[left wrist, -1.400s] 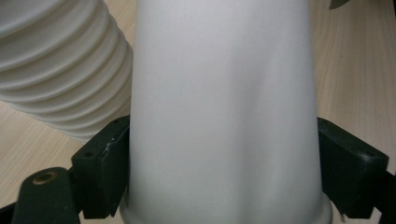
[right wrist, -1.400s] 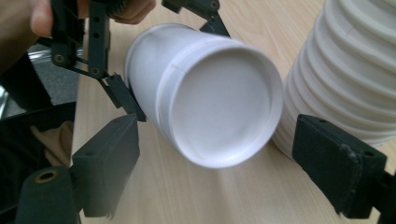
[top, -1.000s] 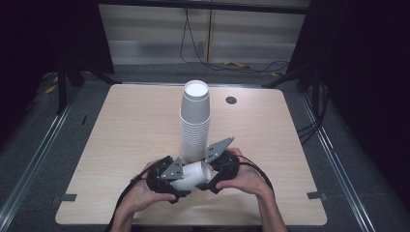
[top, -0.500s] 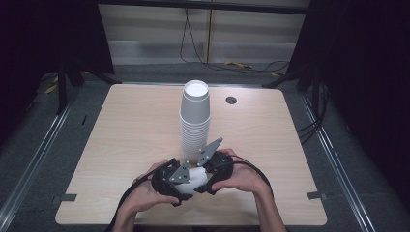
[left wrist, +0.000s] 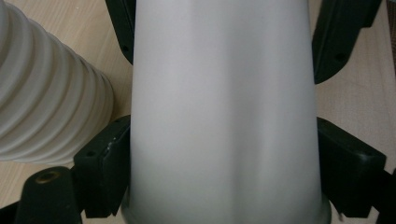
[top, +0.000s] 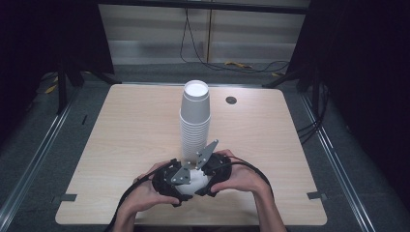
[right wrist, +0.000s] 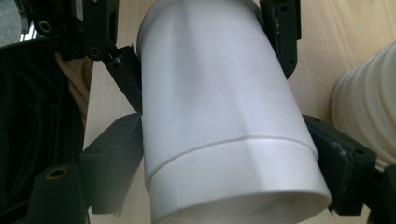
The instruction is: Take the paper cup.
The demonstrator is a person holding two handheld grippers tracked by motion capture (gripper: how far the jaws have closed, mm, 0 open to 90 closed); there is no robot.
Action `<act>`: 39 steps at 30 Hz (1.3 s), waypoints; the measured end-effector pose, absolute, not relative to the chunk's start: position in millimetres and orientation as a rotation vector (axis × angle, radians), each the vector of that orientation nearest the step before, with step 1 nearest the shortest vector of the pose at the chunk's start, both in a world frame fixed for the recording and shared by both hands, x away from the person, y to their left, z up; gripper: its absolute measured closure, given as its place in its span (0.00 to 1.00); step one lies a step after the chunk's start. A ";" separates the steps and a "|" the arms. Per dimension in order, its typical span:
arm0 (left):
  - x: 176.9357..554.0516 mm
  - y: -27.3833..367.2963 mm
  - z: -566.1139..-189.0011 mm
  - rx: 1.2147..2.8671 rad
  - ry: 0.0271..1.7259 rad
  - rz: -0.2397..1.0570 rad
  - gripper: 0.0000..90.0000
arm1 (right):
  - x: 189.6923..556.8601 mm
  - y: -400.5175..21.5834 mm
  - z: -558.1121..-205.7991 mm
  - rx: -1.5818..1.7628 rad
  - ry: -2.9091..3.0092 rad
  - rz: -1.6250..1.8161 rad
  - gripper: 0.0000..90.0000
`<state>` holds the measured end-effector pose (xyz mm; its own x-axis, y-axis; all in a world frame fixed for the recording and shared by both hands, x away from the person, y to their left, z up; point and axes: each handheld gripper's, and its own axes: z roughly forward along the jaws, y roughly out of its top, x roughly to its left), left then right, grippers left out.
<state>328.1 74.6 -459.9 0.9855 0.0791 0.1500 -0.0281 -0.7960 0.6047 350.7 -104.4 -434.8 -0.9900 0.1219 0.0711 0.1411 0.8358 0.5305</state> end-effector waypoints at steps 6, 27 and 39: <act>326.5 75.0 -460.2 2.479 0.038 0.221 0.18 | 351.5 -102.4 -435.4 -0.201 -2.966 -0.874 0.21; 330.2 85.1 -451.0 2.372 -0.012 0.229 0.16 | 349.9 -107.8 -425.3 -0.208 -2.943 -0.962 0.26; 333.1 103.1 -442.9 2.191 0.053 0.191 0.17 | 349.4 -114.4 -417.9 -0.222 -2.956 -1.006 0.26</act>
